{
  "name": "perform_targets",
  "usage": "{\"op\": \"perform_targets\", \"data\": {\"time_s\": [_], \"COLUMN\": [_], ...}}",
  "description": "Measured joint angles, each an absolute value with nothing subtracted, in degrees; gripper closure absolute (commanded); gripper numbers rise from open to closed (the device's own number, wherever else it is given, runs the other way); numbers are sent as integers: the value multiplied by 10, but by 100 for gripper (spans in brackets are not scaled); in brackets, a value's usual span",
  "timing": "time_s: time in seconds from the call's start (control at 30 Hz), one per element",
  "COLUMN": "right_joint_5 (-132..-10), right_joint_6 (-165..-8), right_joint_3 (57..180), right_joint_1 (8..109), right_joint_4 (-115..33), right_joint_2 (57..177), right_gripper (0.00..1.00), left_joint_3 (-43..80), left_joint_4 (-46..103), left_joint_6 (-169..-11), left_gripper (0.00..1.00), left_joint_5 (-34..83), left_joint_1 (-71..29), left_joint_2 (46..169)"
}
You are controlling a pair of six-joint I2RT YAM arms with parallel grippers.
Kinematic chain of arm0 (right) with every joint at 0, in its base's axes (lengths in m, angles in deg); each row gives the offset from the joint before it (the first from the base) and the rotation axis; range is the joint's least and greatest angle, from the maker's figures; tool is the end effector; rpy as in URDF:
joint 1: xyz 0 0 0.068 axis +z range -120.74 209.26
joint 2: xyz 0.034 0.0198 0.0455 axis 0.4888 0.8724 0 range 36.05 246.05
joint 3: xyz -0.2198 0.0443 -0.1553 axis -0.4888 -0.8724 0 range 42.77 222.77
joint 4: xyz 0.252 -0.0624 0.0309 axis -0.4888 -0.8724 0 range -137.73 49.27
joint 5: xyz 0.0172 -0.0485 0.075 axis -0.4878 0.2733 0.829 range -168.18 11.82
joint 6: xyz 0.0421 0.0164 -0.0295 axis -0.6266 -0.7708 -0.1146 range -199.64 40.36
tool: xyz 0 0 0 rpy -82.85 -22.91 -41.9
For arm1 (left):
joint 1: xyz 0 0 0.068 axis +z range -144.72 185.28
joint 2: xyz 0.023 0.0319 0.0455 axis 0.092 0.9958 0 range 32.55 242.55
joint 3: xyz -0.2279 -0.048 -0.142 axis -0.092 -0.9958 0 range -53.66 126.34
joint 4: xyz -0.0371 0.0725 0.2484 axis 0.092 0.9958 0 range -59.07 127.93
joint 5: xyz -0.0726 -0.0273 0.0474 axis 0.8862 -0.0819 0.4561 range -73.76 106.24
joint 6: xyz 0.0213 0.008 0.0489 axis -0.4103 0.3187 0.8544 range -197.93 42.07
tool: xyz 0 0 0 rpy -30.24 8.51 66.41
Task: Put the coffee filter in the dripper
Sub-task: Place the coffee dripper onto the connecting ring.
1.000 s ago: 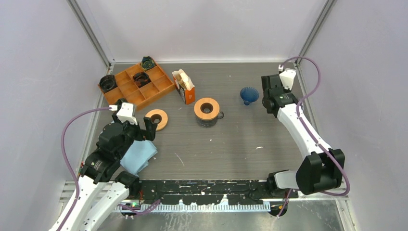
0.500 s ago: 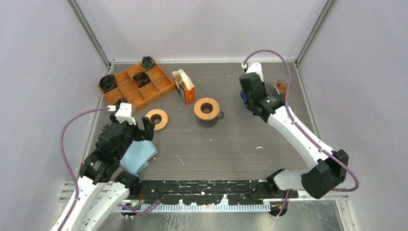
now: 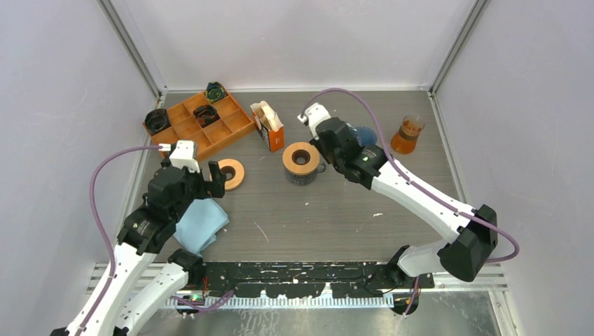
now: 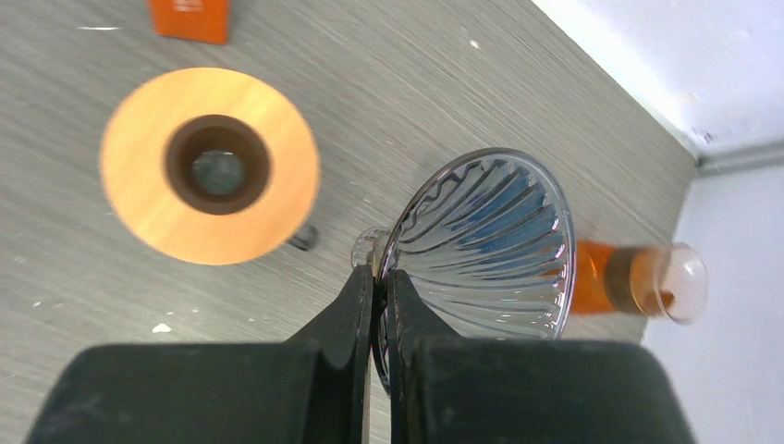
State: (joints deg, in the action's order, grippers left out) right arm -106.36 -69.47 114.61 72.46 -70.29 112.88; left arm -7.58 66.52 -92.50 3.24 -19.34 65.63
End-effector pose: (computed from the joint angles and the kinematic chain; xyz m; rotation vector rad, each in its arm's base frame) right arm 0.2274 0.1903 0.3491 -0.6895 1.9836 -0.1902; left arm 0.1164 -0.0445 0.3293 0.0233 1.9612 -0.2275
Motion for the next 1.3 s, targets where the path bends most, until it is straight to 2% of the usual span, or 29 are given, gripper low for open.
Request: {"op": "perform_targets", "data": {"time_s": [0.3, 0.63, 1.3], "right_joint_5": [-1005, -966, -977], "right_joint_6": [-633, -587, -540], "right_joint_3": [1147, 1168, 1181], "right_joint_1": [784, 810, 817], "right_joint_4": [-666, -638, -609], "right_joint_2": [1176, 1221, 1300], "right_gripper": [99, 99, 99], "left_joint_3": [-66, -66, -66], "left_joint_4": [692, 693, 692], "left_joint_6": [-942, -958, -970], "left_gripper": [1, 1, 1], "left_joint_5": [31, 65, 136], "left_joint_1": [-187, -138, -111], "left_joint_2": [719, 719, 740]}}
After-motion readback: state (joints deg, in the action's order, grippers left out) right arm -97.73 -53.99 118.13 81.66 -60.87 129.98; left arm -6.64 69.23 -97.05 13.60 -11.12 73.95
